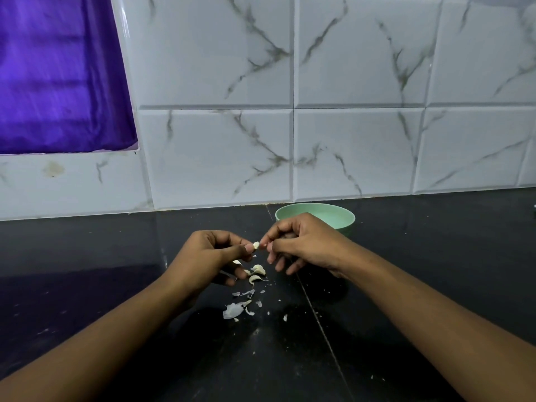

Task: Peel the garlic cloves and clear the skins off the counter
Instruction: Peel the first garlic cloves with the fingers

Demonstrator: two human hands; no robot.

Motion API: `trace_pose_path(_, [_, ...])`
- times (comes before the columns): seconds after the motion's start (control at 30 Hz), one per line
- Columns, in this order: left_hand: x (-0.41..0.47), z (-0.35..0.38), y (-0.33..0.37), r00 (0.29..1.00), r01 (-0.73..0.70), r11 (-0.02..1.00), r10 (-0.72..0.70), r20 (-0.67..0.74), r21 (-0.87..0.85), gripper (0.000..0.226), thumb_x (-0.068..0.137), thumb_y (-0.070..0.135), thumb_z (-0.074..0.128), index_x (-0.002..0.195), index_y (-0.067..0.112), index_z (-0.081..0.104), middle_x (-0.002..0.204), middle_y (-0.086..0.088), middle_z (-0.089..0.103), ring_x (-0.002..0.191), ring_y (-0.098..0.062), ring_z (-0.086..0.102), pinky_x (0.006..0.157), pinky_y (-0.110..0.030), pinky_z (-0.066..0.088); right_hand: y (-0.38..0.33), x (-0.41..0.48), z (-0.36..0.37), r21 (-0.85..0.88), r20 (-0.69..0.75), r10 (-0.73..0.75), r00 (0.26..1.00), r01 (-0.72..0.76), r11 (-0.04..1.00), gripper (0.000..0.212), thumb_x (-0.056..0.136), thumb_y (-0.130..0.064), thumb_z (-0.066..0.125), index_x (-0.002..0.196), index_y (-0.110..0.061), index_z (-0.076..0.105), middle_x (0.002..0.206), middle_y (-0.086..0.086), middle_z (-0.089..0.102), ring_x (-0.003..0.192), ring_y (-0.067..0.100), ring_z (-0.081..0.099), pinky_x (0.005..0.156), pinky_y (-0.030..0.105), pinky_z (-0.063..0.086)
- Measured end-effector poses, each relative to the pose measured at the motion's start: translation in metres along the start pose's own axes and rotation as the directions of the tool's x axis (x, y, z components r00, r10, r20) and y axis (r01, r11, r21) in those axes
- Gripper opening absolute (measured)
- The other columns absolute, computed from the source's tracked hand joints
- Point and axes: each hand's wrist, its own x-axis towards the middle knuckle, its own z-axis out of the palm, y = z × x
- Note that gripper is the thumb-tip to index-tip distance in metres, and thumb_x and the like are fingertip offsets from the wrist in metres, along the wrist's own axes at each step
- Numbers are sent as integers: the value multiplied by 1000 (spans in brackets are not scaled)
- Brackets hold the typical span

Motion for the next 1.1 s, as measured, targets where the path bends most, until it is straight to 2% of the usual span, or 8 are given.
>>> trace_pose_path(0.13, [-1, 0, 0, 1000, -28, 999, 28, 11, 32, 8, 85, 11, 67, 81, 4, 67, 62, -1, 66, 47, -13, 61, 43, -21, 45, 4, 2, 4, -10, -58, -62, 996, 61, 998, 1, 85, -14, 69, 86, -14, 68, 73, 0, 66, 59, 8, 64, 53, 22, 52])
trace_pose_path(0.23, [-1, 1, 0, 999, -38, 998, 38, 14, 39, 8, 86, 10, 66, 80, 5, 67, 62, -2, 66, 47, -13, 61, 42, -21, 45, 6, 3, 7, -11, -68, -76, 995, 76, 997, 7, 85, -12, 69, 80, -16, 66, 74, 4, 65, 60, 10, 64, 51, 21, 52])
trace_pose_path(0.33, [-1, 1, 2, 1000, -25, 999, 24, 20, 23, 9, 86, 10, 65, 78, 7, 66, 61, -1, 66, 46, -14, 61, 42, -21, 45, 6, 3, 7, -21, -72, -104, 992, 103, 995, 9, 85, -12, 69, 78, -17, 66, 71, 1, 65, 61, 10, 64, 51, 23, 52])
trace_pose_path(0.63, [-2, 1, 5, 982, 166, 977, -152, 113, -133, 14, 88, 8, 56, 77, 10, 63, 67, -3, 62, 44, -14, 56, 42, -21, 45, 5, 2, 5, -96, -58, -204, 977, 198, 976, 11, 82, -13, 72, 77, -21, 69, 64, -9, 63, 65, 7, 61, 54, 29, 52])
trace_pose_path(0.73, [-2, 1, 6, 966, 230, 957, -202, 165, -178, 16, 90, 9, 52, 77, 11, 61, 66, -1, 60, 43, -11, 55, 41, -19, 45, 4, 2, 4, -127, -62, -251, 966, 242, 962, 11, 82, -13, 73, 77, -23, 69, 67, -6, 64, 66, 7, 60, 54, 28, 52])
trace_pose_path(0.87, [-2, 2, 6, 965, 240, 951, -212, 155, -196, 17, 89, 9, 52, 76, 11, 62, 64, 0, 59, 42, -11, 54, 39, -20, 44, 5, 3, 4, -214, -89, -353, 932, 328, 920, 10, 81, -12, 74, 76, -20, 70, 71, 6, 66, 63, 9, 58, 52, 23, 51])
trace_pose_path(0.93, [-1, 3, 5, 979, 188, 971, -174, 105, -147, 17, 89, 9, 53, 75, 11, 63, 65, -2, 59, 42, -14, 54, 40, -20, 43, 6, 3, 4, -292, -101, -413, 905, 370, 882, 9, 78, -11, 75, 75, -18, 70, 67, 0, 66, 61, 5, 58, 56, 23, 50])
trace_pose_path(1.1, [-2, 5, 5, 984, 163, 979, -153, 92, -120, 19, 90, 10, 53, 73, 10, 62, 66, -3, 56, 42, -16, 53, 41, -21, 43, 7, 3, 3, -489, -71, -564, 823, 464, 738, 5, 75, -15, 72, 74, -11, 69, 69, -4, 65, 63, 10, 59, 62, 35, 51])
